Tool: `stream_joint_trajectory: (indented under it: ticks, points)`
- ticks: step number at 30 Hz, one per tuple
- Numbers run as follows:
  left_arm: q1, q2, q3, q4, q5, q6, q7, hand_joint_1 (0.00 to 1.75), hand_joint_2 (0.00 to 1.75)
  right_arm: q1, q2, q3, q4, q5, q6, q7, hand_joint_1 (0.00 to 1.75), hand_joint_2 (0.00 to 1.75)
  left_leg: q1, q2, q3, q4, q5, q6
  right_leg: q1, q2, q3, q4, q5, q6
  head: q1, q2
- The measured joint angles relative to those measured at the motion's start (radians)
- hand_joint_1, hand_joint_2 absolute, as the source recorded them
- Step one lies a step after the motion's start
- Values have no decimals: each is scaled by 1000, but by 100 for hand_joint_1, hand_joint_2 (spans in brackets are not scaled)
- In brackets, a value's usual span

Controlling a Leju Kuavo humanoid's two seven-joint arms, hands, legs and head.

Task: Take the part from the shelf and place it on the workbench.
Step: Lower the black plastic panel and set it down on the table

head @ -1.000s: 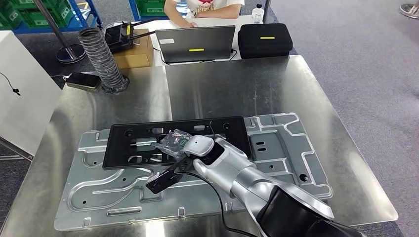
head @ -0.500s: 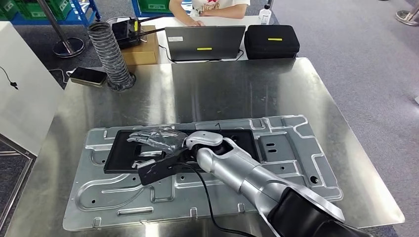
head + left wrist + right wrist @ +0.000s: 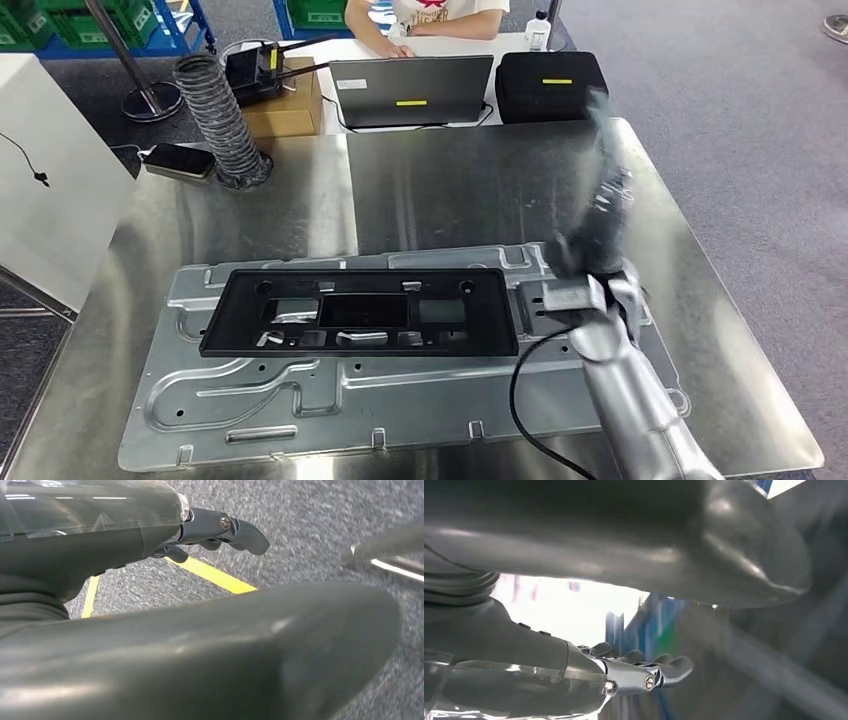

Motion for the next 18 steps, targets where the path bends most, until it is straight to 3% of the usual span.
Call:
stream_joint_trajectory:
  ticks: [1, 3, 5, 6, 10, 12, 14, 15, 16, 17, 18]
  points:
    - [2, 0, 3, 0, 1, 3, 0, 0, 0, 51, 0, -55, -65, 31, -75, -6, 0, 0, 0, 0, -2, 5, 6, -2, -1, -1, 0, 3, -2, 2, 0, 0]
    - [4, 1, 8, 0, 1, 8, 0, 0, 0, 145, 6, -181, -185, 28, -157, -23, 0, 0, 2, 0, 58, -110, 66, -1, -4, 1, -1, 16, -10, 9, 0, 0]
    - [2, 1, 12, 0, -1, 11, 4, 0, 0, 230, 15, -303, -284, -2, -178, -36, 0, 0, 0, -3, 120, -226, 104, 8, -4, 5, -4, 31, -19, 20, 0, 0]
    - [1, 1, 13, 0, -4, 11, 6, 0, 0, 268, 19, -352, -321, -11, -179, -39, 0, 0, -1, -5, 130, -247, 106, 13, -3, 7, -6, 35, -22, 25, 0, 0]
    - [2, 1, 13, 0, -19, 13, 14, 0, 0, 395, 35, -502, -415, -8, -180, -42, 0, 0, -5, -4, 125, -254, 119, 42, -5, 12, -13, 45, -29, 46, 0, 0]
    - [-2, 2, 13, 0, -25, 14, 18, 0, 0, 437, 39, -538, -433, -1, -180, -42, 0, 0, -2, 0, 113, -259, 132, 56, -9, 14, -38, 109, -91, 55, 0, 0]
    - [-3, 3, 13, 0, -28, 16, 19, 0, 0, 468, 43, -555, -441, 2, -180, -42, 0, 0, -5, 3, 95, -259, 145, 61, -11, 14, -78, 234, -178, 61, 0, 0]
    - [-3, 3, 12, 0, -30, 17, 19, 0, 0, 481, 46, -559, -443, 4, -180, -42, 0, 0, -6, 4, 84, -258, 153, 61, -12, 14, -89, 286, -204, 63, 0, 0]
    - [-3, 3, 12, 0, -30, 18, 19, 0, 0, 492, 49, -560, -444, 7, -180, -42, 0, 0, -7, 5, 74, -258, 161, 61, -13, 14, -86, 307, -210, 63, 0, 0]
    - [-4, 3, 12, 0, -30, 19, 20, 0, 0, 500, 52, -560, -444, 10, -180, -42, 0, 0, -8, 6, 63, -258, 169, 60, -13, 14, -63, 292, -195, 61, 0, 0]
    - [-4, 3, 12, 0, -30, 20, 20, 0, 0, 505, 54, -560, -444, 14, -180, -42, 0, 0, -9, 6, 54, -258, 177, 58, -12, 14, -22, 241, -168, 56, 0, 0]
